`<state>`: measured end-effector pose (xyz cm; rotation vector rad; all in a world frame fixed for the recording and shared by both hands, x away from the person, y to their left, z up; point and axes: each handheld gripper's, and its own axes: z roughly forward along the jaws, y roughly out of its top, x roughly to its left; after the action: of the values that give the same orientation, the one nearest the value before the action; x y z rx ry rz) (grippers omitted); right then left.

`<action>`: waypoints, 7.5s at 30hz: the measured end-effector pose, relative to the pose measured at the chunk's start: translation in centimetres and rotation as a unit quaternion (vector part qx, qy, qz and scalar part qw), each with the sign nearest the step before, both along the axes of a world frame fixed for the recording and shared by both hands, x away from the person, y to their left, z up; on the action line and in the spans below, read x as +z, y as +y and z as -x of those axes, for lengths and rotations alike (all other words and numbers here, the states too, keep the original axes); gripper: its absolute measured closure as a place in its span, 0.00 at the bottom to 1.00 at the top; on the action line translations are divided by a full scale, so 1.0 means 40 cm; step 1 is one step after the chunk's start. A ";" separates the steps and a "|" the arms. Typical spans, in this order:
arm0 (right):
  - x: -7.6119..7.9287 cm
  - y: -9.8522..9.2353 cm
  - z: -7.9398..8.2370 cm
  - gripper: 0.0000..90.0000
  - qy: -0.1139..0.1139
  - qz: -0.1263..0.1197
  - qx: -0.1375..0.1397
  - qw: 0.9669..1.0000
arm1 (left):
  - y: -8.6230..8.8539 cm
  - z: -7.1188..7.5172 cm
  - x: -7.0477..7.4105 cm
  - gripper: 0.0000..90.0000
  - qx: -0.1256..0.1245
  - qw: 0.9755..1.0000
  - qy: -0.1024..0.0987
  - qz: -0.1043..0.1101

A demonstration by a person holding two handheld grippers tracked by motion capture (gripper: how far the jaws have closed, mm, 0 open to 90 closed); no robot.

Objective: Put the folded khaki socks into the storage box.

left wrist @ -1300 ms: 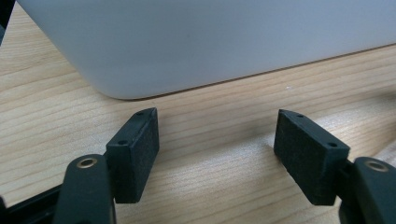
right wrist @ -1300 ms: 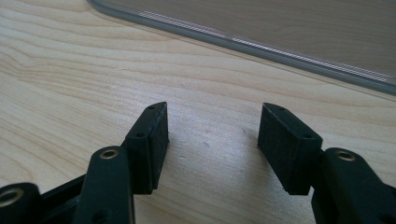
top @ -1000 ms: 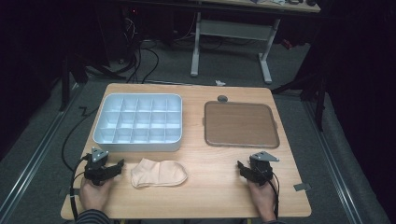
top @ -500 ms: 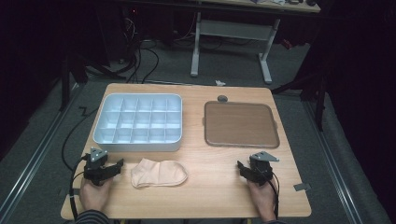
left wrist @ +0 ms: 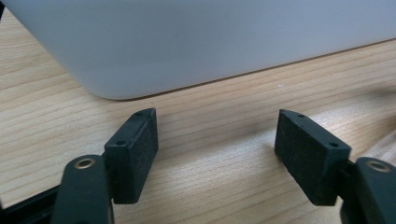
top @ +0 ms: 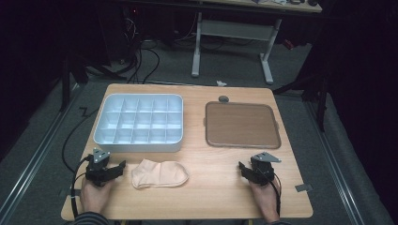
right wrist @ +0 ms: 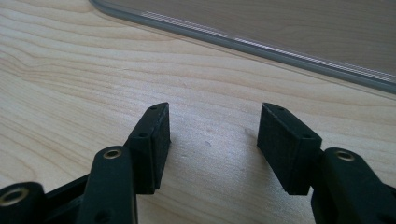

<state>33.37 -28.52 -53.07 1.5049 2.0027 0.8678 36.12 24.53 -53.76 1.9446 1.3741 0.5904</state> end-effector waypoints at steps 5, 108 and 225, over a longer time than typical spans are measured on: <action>0.000 0.001 0.000 0.49 -0.001 0.003 -0.001 1.000 | -0.003 -0.001 0.000 0.30 -0.002 1.000 0.002 -0.001; 0.001 0.447 -0.002 0.68 0.024 -0.037 0.218 0.975 | -0.137 0.076 0.015 0.58 -0.092 0.995 0.017 0.020; 0.016 0.171 0.009 0.96 0.029 -0.039 0.115 0.992 | -0.402 -0.005 0.030 0.85 -0.206 0.975 0.040 0.076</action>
<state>33.00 -21.67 -52.43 1.3719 2.2419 1.0159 36.34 8.43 -52.54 2.0620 0.9846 0.2055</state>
